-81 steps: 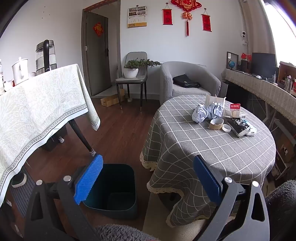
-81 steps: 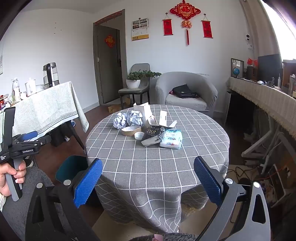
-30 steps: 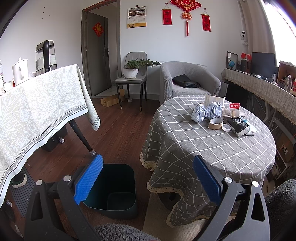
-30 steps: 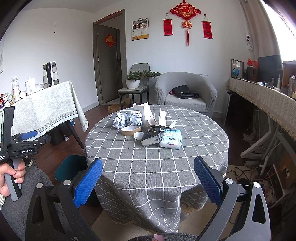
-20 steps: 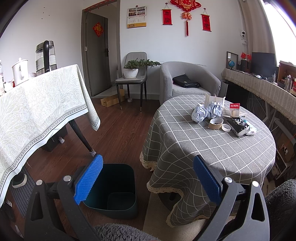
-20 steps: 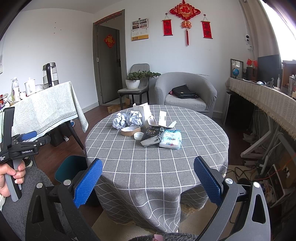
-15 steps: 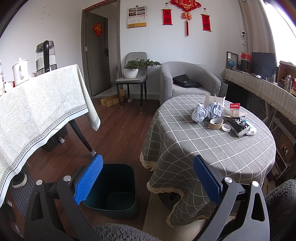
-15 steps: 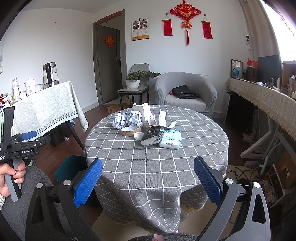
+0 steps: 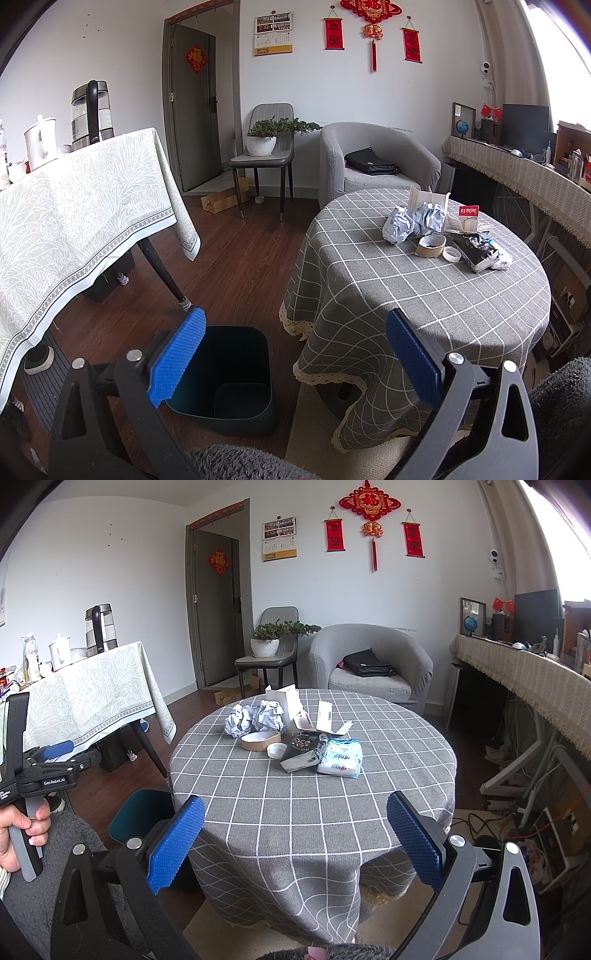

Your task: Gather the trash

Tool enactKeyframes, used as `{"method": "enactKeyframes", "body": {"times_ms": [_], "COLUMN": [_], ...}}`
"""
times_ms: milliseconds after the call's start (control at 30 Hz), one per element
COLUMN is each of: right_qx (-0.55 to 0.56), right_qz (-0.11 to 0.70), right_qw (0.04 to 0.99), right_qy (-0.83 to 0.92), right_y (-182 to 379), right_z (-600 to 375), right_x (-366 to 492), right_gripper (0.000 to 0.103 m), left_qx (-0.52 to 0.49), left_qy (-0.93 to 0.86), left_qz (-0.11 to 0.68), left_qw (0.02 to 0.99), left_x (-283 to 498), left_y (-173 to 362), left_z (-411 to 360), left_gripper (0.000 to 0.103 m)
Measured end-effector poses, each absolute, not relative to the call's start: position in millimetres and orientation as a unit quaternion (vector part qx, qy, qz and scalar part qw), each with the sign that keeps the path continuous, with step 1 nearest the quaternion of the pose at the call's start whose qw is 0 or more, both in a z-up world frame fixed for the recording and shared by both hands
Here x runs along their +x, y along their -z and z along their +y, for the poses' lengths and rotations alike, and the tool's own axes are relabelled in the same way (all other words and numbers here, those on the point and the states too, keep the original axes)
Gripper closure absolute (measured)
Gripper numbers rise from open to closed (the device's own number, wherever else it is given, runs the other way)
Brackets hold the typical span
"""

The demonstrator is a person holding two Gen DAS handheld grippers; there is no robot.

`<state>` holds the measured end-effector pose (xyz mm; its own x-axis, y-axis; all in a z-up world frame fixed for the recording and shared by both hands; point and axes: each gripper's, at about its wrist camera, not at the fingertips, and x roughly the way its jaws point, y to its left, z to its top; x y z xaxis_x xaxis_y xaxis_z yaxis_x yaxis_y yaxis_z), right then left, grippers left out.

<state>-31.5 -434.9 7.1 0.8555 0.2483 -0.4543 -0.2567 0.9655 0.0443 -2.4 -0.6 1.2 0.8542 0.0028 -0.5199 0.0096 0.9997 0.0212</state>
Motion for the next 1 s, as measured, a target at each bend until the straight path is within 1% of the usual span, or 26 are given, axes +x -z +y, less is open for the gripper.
{"method": "enactKeyframes", "body": {"times_ms": [467, 633, 1000], "right_qx": [-0.012, -0.012, -0.010], "right_qz": [0.234, 0.241, 0.254], "right_qw": [0.963, 0.962, 0.959], "right_qy": [-0.131, -0.130, -0.128], "right_y": [-5.7, -10.9, -12.9], "right_z": [-435.0, -440.8, -434.7], "right_x": [-31.4, -31.1, -9.4], "right_gripper": [0.003, 0.003, 0.003], "left_qx": [0.015, 0.040, 0.021], "left_qy": [0.007, 0.010, 0.047], "left_qz": [0.262, 0.254, 0.262], "left_qw": [0.965, 0.966, 0.964], "left_x": [-6.5, -10.4, 4.7], "left_y": [-0.7, -5.8, -18.4], "left_z": [-1.7, -8.9, -13.4], "left_gripper": [0.003, 0.004, 0.004]}}
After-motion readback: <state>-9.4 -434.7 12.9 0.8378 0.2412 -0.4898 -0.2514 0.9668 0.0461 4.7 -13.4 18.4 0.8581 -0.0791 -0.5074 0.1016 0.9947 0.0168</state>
